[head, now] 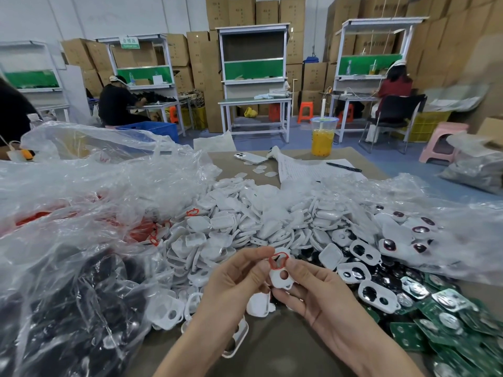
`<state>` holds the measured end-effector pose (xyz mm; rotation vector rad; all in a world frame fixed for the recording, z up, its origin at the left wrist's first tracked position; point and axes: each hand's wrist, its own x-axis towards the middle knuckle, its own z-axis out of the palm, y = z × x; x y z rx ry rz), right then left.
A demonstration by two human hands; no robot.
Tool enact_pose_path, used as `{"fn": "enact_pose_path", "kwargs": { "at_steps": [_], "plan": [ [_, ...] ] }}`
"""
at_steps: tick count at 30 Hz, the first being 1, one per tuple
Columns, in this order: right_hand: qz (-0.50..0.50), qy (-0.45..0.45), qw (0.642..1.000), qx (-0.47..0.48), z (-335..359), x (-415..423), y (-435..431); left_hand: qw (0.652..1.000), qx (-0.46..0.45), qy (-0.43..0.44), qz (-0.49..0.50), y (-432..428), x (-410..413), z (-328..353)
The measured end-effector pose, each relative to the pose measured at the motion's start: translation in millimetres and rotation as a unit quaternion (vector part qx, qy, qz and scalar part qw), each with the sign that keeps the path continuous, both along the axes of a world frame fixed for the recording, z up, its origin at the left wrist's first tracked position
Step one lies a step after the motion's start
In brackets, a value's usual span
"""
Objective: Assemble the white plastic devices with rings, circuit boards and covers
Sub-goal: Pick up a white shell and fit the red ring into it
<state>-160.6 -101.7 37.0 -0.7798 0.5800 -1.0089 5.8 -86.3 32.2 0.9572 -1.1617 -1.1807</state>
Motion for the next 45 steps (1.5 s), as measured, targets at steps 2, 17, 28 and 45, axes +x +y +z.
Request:
{"fn": "enact_pose_path", "kwargs": {
  "at_steps": [2, 17, 28, 45],
  "plan": [
    [0.004, 0.001, 1.000, 0.002, 0, 0, 0, 1.000, -0.004, -0.013, 0.006, 1, -1, 2],
    [0.050, -0.075, 0.995, 0.051, 4, -2, 2, 0.999, -0.001, 0.042, -0.018, 5, -4, 7],
    [-0.045, -0.063, 0.997, 0.013, 1, 4, -2, 0.996, -0.038, 0.013, 0.083, 6, -8, 10],
    [-0.185, 0.206, 0.940, -0.201, -8, 16, 7, 0.989, -0.035, -0.029, 0.141, 3, -17, -2]
  ]
}}
